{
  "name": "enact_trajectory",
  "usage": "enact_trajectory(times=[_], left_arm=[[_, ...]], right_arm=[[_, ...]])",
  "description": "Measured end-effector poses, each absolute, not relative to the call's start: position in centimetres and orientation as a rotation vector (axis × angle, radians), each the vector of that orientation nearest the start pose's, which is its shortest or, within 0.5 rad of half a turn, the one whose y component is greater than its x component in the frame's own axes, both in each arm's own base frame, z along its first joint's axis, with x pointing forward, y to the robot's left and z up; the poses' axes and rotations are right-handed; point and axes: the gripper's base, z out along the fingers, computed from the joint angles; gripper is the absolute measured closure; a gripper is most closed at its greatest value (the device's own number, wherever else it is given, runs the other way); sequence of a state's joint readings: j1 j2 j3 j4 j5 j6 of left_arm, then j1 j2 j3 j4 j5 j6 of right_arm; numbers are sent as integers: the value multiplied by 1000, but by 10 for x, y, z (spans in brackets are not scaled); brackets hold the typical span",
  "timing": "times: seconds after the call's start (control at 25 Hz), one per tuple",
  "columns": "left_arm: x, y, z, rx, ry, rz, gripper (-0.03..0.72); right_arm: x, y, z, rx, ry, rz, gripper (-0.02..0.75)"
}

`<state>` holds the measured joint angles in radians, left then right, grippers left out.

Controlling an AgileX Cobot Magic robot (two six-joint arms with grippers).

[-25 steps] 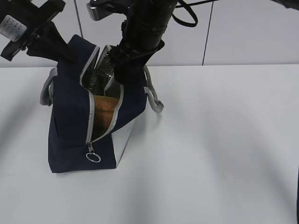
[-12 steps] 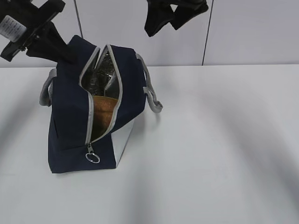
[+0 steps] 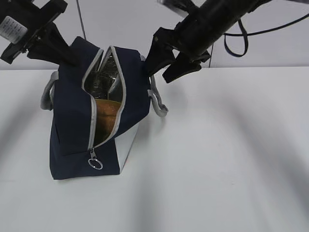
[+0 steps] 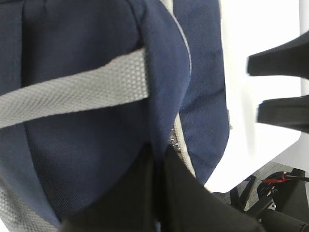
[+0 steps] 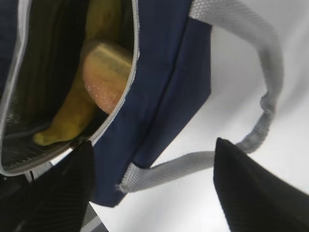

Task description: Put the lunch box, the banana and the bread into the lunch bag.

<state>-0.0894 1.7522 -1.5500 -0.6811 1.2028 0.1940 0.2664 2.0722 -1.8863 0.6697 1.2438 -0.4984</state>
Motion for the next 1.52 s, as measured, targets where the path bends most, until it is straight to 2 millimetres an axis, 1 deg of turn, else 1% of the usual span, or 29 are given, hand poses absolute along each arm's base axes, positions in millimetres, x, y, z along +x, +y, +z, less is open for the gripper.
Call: enact_trajectory(times=[0.2, 0.4, 0.56, 0.64, 0.76, 0.96, 1.0, 1.12, 1.24, 1.32, 1.44, 1.52], left_arm=[[359, -86, 318, 155, 2716, -921, 689], [359, -86, 317, 156, 2717, -922, 689], [359, -86, 317, 156, 2717, -920, 689], [359, -86, 317, 157, 2718, -917, 689], [359, -86, 317, 157, 2719, -916, 689], [359, -86, 317, 158, 2719, -915, 690], [359, -86, 317, 158, 2719, -915, 690], [359, -86, 317, 156, 2715, -916, 690], [360, -89, 320, 172, 2681, -968, 690], [360, -92, 322, 187, 2647, -1019, 690], [364, -95, 325, 174, 2591, -1074, 690], [367, -98, 326, 154, 2552, -1081, 690]], right_arm=[[427, 178, 255, -747, 2562, 1002, 185], [436, 184, 236, -673, 2544, 1096, 233], [442, 189, 222, -653, 2516, 1172, 286], [443, 191, 221, -642, 2497, 1192, 342], [444, 192, 221, -642, 2474, 1212, 469], [444, 193, 221, -674, 2450, 1208, 708], [444, 193, 220, -685, 2446, 1205, 731], [443, 193, 223, -720, 2439, 1218, 744], [442, 193, 229, -777, 2431, 1209, 746], [441, 190, 240, -818, 2437, 1147, 746], [437, 181, 261, -844, 2492, 975, 747], [433, 175, 277, -851, 2500, 886, 748]])
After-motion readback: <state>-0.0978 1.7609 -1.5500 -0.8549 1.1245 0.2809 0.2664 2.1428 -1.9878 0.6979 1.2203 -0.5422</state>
